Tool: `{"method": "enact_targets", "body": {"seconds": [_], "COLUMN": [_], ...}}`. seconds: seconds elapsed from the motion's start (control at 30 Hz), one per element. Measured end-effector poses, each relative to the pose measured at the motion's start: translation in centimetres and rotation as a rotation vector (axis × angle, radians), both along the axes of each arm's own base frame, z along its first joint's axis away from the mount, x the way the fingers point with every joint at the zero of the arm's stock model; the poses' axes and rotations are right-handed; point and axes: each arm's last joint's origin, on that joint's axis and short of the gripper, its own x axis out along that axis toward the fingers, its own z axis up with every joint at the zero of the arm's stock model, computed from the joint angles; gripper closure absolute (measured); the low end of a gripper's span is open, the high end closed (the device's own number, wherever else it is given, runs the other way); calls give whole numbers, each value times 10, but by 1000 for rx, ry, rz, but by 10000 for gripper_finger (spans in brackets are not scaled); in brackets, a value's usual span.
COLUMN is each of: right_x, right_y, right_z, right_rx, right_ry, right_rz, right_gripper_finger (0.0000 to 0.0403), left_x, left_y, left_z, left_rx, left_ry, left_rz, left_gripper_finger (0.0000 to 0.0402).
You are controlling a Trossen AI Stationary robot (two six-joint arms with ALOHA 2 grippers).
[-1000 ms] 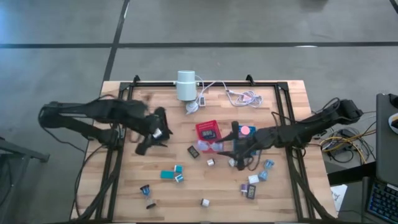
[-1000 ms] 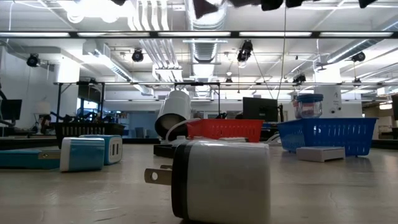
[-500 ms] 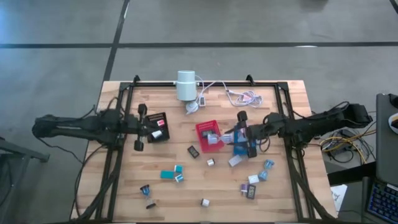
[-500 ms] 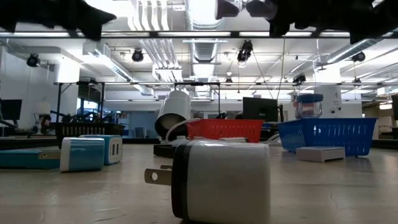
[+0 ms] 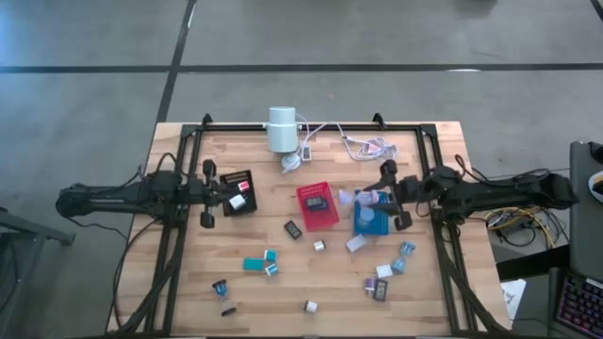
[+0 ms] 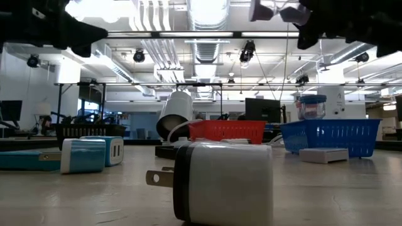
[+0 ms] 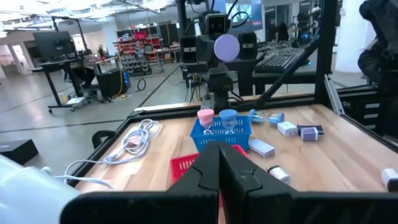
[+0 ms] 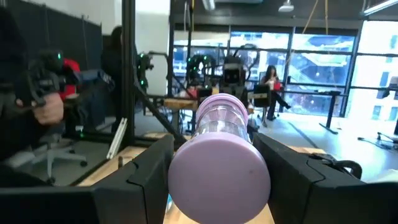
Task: Pick & Place Office items
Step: Put the purple hourglass into the blue bin
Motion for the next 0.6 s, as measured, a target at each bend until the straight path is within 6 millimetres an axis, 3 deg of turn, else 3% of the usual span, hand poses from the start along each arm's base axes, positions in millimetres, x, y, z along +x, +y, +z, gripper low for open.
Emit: {"method": "enact_targets", "body": {"seconds": [0.27, 0.6], "right_x": [-25, -41], "right_y": [-4, -9], "right_z": [-9, -10], "right_rx": [24, 30], "right_ry": [-68, -45], "right_rz": [-11, -69], "right_gripper_finger": [210, 210], "left_x": [-1, 0], "left_y": [0, 1], "left_z": [-7, -8], "left_rx": [8, 30], "left_ry": [-4, -6], "left_rz": [7, 33], "left_gripper_finger": [399, 399]}}
